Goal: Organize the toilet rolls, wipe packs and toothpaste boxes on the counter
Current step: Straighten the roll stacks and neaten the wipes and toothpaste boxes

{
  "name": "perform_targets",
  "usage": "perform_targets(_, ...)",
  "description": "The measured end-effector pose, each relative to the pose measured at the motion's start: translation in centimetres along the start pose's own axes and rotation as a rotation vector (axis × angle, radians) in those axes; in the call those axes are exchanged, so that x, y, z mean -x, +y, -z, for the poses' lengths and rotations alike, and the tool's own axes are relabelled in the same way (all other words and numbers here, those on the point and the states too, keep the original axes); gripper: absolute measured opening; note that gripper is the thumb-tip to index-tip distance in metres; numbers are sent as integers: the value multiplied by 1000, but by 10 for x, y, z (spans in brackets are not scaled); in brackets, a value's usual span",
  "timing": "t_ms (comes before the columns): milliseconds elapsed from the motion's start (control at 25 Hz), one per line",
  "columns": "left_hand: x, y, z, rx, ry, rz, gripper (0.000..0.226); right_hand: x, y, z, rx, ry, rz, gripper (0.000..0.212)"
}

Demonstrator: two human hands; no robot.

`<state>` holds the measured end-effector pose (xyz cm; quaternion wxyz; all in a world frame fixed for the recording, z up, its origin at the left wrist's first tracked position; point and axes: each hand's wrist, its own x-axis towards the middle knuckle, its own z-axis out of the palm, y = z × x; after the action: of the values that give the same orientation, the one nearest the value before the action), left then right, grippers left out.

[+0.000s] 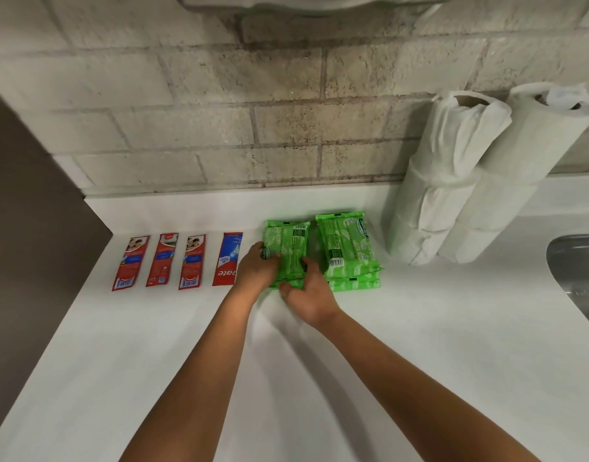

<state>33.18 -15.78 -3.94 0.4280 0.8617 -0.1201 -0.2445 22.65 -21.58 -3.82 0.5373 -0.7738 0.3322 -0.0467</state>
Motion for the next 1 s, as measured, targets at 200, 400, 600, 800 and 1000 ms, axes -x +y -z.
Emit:
perform_targets(200, -5, 2, 2, 44, -7, 33, 54, -5, -2, 3, -60, -21, -26, 79)
perform_targets(400, -1, -2, -7, 26, 75, -52, 30, -9, -1, 5, -90, -14, -37, 81)
perform_targets(600, -2, -2, -6, 26, 91, -30, 38, 5, -9, 3, 88, 16, 112, 85)
perform_targets(800, -17, -1, 6, -45, 109, -190, 57, 27, -40, 21, 165, 68, 389, 43)
perform_targets(1000, -31, 2, 2, -492, -104, -475, 70, -33, -33, 90, 428, 259, 396, 37)
